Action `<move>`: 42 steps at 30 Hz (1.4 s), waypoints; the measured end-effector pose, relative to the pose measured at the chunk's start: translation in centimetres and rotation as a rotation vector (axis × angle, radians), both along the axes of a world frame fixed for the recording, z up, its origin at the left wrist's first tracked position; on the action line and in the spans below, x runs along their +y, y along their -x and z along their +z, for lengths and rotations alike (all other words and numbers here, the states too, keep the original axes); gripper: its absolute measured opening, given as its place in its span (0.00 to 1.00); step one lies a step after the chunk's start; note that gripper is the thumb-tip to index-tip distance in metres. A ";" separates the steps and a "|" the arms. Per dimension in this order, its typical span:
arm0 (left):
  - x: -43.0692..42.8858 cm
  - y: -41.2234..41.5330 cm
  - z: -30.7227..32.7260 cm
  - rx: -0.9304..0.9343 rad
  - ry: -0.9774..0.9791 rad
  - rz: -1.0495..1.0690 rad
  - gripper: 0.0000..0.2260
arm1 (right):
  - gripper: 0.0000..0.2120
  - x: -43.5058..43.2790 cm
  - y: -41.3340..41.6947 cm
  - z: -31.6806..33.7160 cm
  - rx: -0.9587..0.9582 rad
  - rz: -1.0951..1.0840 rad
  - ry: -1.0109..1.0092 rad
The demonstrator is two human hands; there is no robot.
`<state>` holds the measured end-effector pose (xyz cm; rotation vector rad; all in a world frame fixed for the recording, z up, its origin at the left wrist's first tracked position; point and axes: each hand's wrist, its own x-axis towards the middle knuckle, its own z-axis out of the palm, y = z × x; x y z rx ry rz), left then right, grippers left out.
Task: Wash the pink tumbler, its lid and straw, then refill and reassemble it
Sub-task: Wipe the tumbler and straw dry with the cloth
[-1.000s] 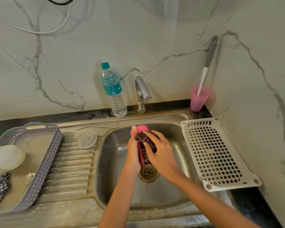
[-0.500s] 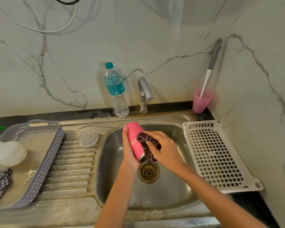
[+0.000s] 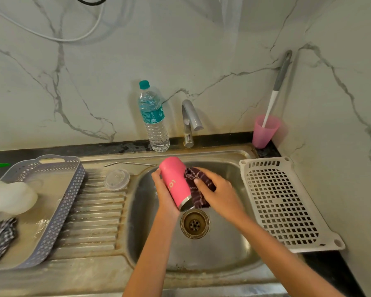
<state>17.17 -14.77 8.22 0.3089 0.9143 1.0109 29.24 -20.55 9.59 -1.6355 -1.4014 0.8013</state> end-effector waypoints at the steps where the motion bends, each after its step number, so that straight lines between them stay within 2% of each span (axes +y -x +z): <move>1: -0.2 0.2 -0.1 -0.026 -0.002 -0.060 0.29 | 0.18 -0.4 0.3 -0.3 -0.034 -0.012 -0.059; 3: -0.7 0.2 0.0 -0.015 -0.039 -0.174 0.29 | 0.17 -0.3 0.7 -0.4 -0.093 -0.046 -0.146; 5: -1.0 0.1 -0.2 0.045 -0.094 -0.215 0.23 | 0.16 0.7 0.8 -0.4 -0.142 -0.104 -0.180; 7: -1.1 0.1 0.0 0.066 -0.117 -0.225 0.20 | 0.16 2.0 0.3 0.1 -0.113 -0.132 -0.158; 9: -1.4 -0.2 0.1 0.072 -0.129 -0.229 0.20 | 0.17 3.3 -0.6 0.8 0.009 -0.104 -0.065; 12: -1.5 -0.6 0.0 0.052 -0.116 -0.152 0.14 | 0.18 4.2 -1.6 1.5 0.307 -0.042 0.105; 16: -0.4 -0.3 -0.3 0.008 -0.021 -0.033 0.27 | 0.17 1.8 -1.2 0.3 0.265 -0.033 0.136; 20: -0.3 0.2 -0.7 0.011 0.000 -0.130 0.27 | 0.17 -0.5 -0.9 -0.4 0.127 -0.073 0.039; 23: -0.5 -0.1 -0.4 0.020 -0.054 -0.232 0.25 | 0.18 0.4 -0.9 0.1 0.057 -0.149 -0.065; 27: -0.9 -0.7 -0.5 0.068 -0.151 -0.302 0.20 | 0.19 2.7 -1.2 0.6 0.253 -0.233 -0.046; 31: -0.5 -0.4 -0.8 0.189 -0.213 -0.299 0.30 | 0.23 2.4 -1.0 0.6 0.334 -0.137 0.060; 34: -0.4 -0.1 -1.2 0.244 -0.239 -0.267 0.29 | 0.24 0.9 -0.8 -0.3 0.237 -0.101 0.031; 38: -1.2 -0.3 -1.7 0.444 -0.449 -0.343 0.34 | 0.19 1.3 -1.4 0.1 0.009 -0.131 -0.260; 40: -1.0 0.2 -1.9 0.546 -0.589 -0.398 0.36 | 0.19 1.6 -2.4 1.1 -0.137 0.005 -0.365; 42: -0.6 0.8 -1.9 0.658 -0.723 -0.453 0.35 | 0.18 2.0 -3.3 2.1 -0.226 0.158 -0.327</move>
